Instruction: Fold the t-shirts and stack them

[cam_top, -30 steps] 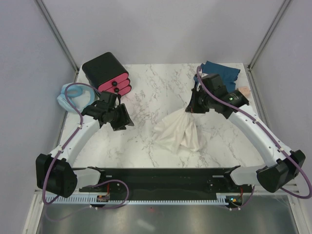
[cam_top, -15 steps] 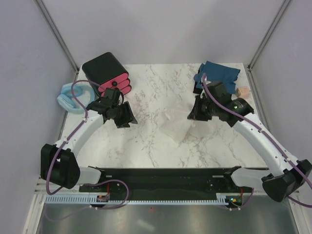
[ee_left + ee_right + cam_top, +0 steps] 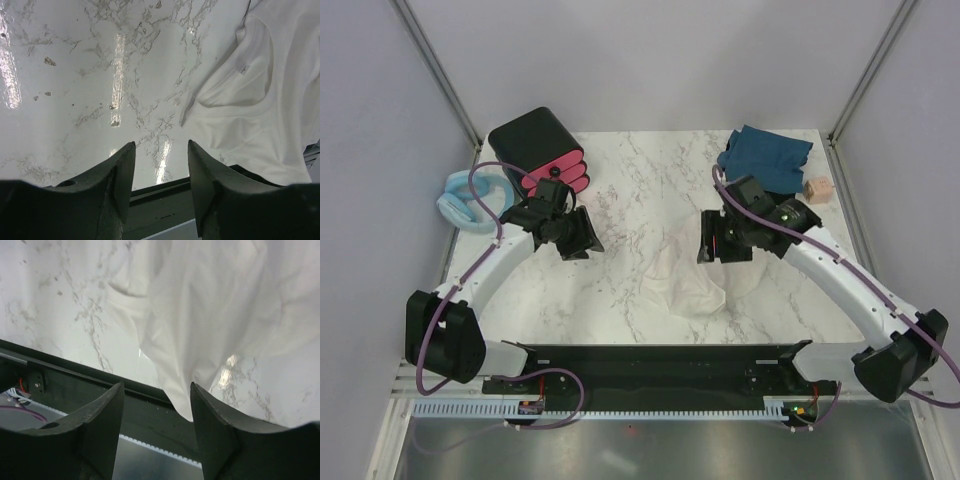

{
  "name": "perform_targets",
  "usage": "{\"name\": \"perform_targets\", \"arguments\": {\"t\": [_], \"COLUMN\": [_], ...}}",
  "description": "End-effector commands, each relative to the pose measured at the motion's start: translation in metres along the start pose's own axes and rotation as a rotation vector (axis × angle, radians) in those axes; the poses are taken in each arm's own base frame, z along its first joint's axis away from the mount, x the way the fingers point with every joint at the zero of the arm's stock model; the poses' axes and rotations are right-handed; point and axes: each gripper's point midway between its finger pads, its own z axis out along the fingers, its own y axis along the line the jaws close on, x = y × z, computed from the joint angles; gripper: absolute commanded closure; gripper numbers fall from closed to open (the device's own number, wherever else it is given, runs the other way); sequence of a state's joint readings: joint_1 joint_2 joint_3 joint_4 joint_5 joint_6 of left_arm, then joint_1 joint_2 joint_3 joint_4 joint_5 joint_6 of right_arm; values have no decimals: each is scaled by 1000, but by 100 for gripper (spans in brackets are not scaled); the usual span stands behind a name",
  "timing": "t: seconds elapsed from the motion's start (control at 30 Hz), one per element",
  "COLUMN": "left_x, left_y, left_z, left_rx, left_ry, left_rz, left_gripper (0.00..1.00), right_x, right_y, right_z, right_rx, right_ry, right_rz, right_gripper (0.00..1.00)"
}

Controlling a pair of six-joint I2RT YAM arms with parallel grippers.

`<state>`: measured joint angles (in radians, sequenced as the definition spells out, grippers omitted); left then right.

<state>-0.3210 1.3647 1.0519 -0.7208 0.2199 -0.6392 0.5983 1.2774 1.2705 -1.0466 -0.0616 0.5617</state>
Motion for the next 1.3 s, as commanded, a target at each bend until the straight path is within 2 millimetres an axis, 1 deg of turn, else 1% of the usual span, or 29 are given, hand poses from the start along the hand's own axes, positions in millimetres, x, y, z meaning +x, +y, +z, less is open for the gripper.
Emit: {"name": "perform_targets", "arguments": {"t": [0.0,0.03,0.07,0.1,0.13,0.17,0.23,0.27,0.37,0.5,0.57,0.6,0.7,0.73,0.83,0.93,1.07,1.27], "left_x": [-16,-15,-15,-14,-15,-15,-15,-15,-14,-15,-15,-15,-16,-16,-15,-15,-13,-11], "left_y": [-18,-18,-19,-18,-18,-18,-12,-10,-4,-2,-3,-2,-1,0,1,3,5,9], "left_z": [-9,-10,-11,-12,-13,-16,-18,-19,-18,-17,-16,-14,-12,-11,-11,-12,-12,-11], "left_rx": [54,57,60,60,57,55,28,22,-6,-16,-17,-21,-31,-31,-35,-44,-50,-59], "left_ry": [-55,-55,-58,-55,-59,-64,-75,-82,-82,-77,-75,-70,-68,-67,-64,-68,-67,-60], "left_rz": [22,21,25,25,28,28,27,30,32,35,42,43,40,38,39,41,42,40], "left_gripper": [46,46,47,47,46,47,47,47,47,47,47,47,47,47,47,47,47,48], "right_x": [-43,-50,-55,-60,-69,-67,-64,-57,-44,-25,-17,-15,-4,2,14,22,21,22], "right_y": [8,13,20,26,36,41,51,53,62,74,79,81,82,81,79,75,72,77], "right_z": [25,34,47,53,54,69,78,90,101,112,121,124,139,146,160,172,180,190], "right_rx": [33,24,6,-9,-36,-52,-73,-78,-96,-152,-172,-178,-178,-175,-176,-168,-155,-175], "right_ry": [-55,-58,-30,-21,-27,21,55,98,137,188,204,205,245,273,325,363,359,368], "right_rz": [-124,-141,-167,-176,-188,-198,-235,-248,-288,-301,-318,-323,-340,-343,-355,-367,-396,-404], "right_gripper": [38,38,39,40,41,42,43,43,45,44,44,44,44,44,43,44,44,44]}}
